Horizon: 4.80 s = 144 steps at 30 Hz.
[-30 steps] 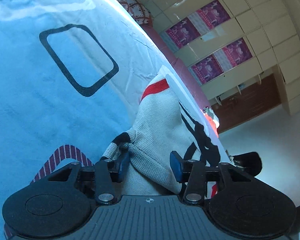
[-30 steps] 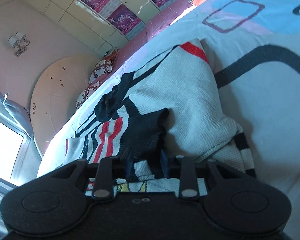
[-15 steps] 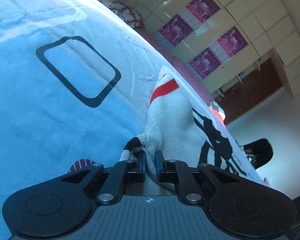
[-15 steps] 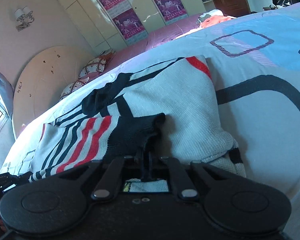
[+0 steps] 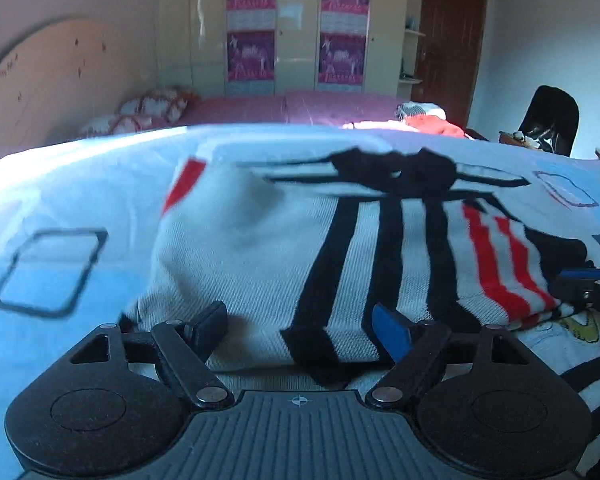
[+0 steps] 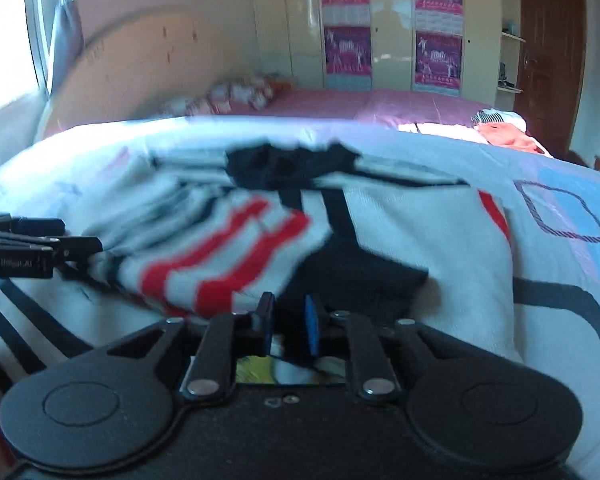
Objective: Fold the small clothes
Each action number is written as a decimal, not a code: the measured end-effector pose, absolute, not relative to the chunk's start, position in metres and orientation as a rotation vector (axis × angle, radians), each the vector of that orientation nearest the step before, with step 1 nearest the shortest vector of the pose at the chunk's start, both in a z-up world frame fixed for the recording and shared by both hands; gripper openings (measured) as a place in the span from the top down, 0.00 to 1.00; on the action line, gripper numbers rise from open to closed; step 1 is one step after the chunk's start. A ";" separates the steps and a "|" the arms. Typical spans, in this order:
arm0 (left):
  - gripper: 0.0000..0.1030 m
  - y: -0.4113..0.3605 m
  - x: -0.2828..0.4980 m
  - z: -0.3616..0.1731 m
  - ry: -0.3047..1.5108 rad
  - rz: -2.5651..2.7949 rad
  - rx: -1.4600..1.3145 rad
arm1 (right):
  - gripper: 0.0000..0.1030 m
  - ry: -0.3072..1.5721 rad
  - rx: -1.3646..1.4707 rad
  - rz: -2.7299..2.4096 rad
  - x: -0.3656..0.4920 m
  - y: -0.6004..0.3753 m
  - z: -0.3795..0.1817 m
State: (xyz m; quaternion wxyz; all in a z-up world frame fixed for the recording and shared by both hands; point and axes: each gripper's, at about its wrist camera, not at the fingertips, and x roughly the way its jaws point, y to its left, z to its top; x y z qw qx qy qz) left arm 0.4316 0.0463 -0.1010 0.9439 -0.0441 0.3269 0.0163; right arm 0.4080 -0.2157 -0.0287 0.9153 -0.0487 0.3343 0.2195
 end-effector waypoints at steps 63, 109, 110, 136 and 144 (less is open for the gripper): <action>0.95 0.157 0.154 -0.144 0.777 -0.233 -0.776 | 0.94 0.890 0.745 0.273 0.137 -0.371 -0.058; 0.94 0.158 0.560 -0.098 0.745 -0.040 -0.732 | 0.79 0.790 0.649 0.412 0.551 -0.344 -0.031; 0.89 0.159 0.564 -0.105 0.741 -0.038 -0.765 | 0.75 0.785 0.666 0.390 0.557 -0.346 -0.037; 0.95 0.102 0.576 -0.079 0.684 -0.007 -0.124 | 0.95 0.693 -0.010 0.391 0.559 -0.274 -0.019; 0.95 0.119 0.561 -0.082 0.579 0.099 -0.216 | 0.95 0.575 0.044 0.310 0.560 -0.296 -0.009</action>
